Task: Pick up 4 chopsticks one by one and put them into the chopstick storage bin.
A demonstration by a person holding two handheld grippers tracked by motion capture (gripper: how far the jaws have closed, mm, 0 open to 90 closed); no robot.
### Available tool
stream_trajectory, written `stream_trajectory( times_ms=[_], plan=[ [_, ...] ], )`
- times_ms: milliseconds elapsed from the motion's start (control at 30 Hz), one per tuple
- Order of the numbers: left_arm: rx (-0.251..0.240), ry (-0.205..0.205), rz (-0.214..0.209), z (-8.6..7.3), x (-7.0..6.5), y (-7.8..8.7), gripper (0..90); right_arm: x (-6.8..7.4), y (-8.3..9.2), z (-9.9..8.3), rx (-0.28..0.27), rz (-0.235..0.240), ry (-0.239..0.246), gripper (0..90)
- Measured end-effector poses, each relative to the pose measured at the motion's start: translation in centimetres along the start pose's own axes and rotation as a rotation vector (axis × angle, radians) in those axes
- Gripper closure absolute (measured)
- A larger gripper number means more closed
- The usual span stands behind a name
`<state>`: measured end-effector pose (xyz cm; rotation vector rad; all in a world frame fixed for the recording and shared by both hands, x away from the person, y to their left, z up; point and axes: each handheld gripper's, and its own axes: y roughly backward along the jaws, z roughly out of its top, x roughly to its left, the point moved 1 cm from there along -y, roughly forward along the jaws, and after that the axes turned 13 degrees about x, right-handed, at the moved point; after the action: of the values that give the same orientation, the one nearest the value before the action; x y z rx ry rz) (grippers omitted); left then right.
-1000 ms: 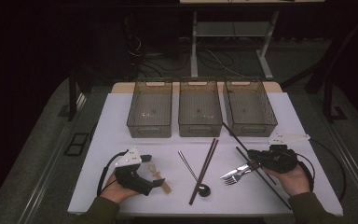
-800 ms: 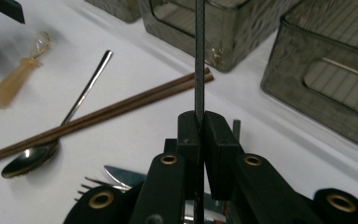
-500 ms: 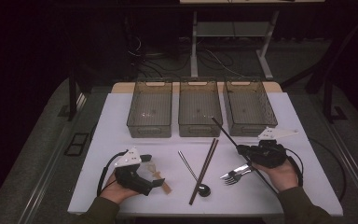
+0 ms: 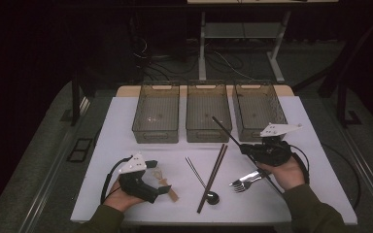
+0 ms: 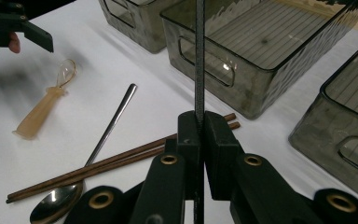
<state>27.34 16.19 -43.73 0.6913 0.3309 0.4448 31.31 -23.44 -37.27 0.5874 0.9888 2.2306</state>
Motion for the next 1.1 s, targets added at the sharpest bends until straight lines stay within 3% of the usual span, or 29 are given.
stream_trajectory(
  times_ms=[400,767,1100],
  plan=[
    [-0.006,0.009,0.001,0.0,0.0,0.1,0.0,0.2,-0.6,3.5,0.000,-0.013,0.026,85.3],
    [-0.008,0.008,-0.006,0.0,0.0,0.1,0.0,1.3,-2.2,7.6,0.001,-0.017,0.053,85.2],
    [0.003,0.016,0.000,0.0,0.0,0.0,0.0,1.6,-4.5,10.9,-0.023,-0.018,0.022,85.3]
  ],
)
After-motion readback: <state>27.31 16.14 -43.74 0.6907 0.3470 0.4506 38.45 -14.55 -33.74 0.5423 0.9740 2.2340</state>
